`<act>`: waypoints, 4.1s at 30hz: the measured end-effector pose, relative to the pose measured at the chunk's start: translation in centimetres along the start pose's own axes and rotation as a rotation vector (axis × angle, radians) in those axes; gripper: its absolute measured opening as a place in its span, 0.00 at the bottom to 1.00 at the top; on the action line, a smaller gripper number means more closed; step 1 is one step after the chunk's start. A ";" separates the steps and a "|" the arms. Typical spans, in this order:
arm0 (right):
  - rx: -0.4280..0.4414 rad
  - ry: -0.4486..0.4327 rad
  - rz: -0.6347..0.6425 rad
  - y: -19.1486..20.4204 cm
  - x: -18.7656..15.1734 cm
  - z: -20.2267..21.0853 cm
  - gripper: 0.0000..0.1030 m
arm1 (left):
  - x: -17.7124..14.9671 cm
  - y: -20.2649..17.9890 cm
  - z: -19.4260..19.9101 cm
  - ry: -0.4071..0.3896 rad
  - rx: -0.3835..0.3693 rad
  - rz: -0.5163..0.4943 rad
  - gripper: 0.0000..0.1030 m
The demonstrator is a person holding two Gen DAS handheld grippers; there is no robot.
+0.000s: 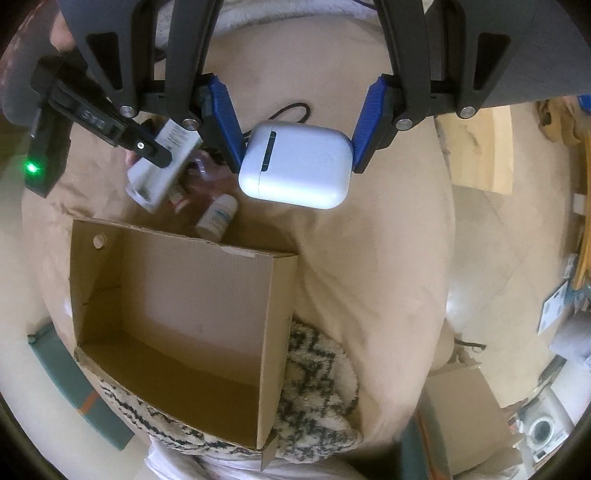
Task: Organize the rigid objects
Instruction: 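Lift the earbud case with the left tool while the right tool grasps the white remote, then place the earbud case in the box with the left tool while the right tool places the remote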
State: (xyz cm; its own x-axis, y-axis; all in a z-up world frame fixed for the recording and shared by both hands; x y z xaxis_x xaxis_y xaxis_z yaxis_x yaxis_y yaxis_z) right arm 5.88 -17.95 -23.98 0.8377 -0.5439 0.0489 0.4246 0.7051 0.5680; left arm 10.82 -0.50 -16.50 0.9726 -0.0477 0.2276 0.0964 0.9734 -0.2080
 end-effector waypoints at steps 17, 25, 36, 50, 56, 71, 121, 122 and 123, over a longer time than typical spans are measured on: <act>-0.179 0.079 0.267 4.7 -0.4 -2.1 0.25 | -0.2 0.0 -0.5 0.005 0.009 0.010 0.53; -0.225 0.044 0.328 4.7 -0.9 -2.0 0.22 | 0.0 1.2 -0.7 -0.009 0.066 0.026 0.53; -0.102 0.045 0.323 3.1 -1.2 3.8 0.22 | 0.6 1.5 -0.1 -0.057 0.111 0.021 0.53; 0.083 -0.176 0.370 4.0 5.5 13.6 0.22 | 1.7 4.1 1.1 -0.127 0.200 0.094 0.53; 0.110 -0.214 0.381 5.0 10.0 14.4 0.22 | 3.7 2.9 2.4 -0.177 0.190 0.084 0.53; -0.009 -0.160 0.429 6.8 17.3 7.3 0.22 | 11.3 -5.3 -2.6 -0.141 0.165 0.003 0.53; -0.127 -0.304 0.587 9.4 16.3 7.9 1.00 | 11.5 -2.0 2.6 -0.303 0.206 -0.014 0.64; -0.131 -0.317 0.593 9.5 16.1 8.2 1.00 | 11.4 -1.9 2.9 -0.307 0.206 -0.018 0.64; -0.136 -0.330 0.598 9.4 15.9 8.5 1.00 | 11.2 -1.8 3.2 -0.309 0.204 -0.020 0.64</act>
State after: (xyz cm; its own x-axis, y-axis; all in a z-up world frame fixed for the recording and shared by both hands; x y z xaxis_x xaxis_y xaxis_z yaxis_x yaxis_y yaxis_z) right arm 20.24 -23.80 -10.89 0.8023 -0.1394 0.5804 -0.0199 0.9656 0.2593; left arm 20.83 -2.11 -10.58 0.8582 -0.0279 0.5125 0.0406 0.9991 -0.0136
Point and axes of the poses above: each gripper's, at about its wrist camera, not at the fingertips, and z roughly against the way its jaws point, y to its left, x to its top, the point moved 10 cm from there along -z, roughly the way its jaws point, and after that the axes turned 3 degrees about -x, right-handed, at the moved point
